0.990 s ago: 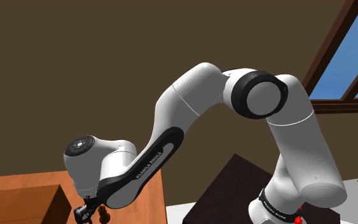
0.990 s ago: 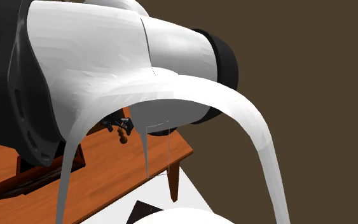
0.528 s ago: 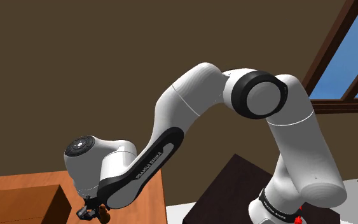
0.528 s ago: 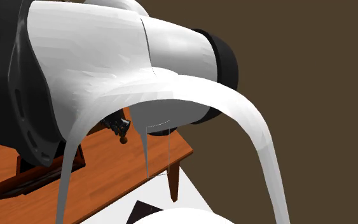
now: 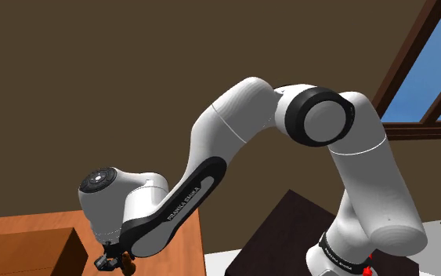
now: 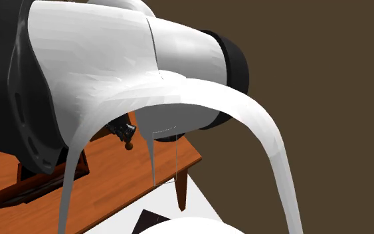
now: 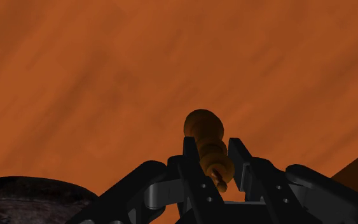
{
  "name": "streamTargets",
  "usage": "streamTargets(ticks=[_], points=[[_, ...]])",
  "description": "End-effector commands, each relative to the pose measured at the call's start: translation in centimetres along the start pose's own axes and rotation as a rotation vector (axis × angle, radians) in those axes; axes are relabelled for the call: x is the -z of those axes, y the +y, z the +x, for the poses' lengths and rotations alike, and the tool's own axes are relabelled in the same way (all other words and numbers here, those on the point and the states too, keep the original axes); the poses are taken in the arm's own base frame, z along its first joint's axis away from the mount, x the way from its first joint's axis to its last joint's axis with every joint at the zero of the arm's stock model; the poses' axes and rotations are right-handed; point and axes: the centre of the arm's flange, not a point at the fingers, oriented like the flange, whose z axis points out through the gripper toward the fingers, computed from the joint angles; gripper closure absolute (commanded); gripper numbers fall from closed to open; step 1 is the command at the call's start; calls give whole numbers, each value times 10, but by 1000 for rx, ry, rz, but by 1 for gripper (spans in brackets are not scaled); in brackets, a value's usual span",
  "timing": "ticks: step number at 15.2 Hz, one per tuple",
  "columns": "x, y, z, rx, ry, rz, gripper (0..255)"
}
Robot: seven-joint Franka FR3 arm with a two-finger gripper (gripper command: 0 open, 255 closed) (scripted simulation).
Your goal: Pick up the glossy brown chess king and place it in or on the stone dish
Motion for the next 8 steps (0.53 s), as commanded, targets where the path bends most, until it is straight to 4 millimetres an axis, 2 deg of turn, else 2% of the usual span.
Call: streamTargets(ticks=[1, 8], points=[[5, 1, 0, -1, -1, -1, 255], [42, 1, 1, -1, -1, -1, 255]])
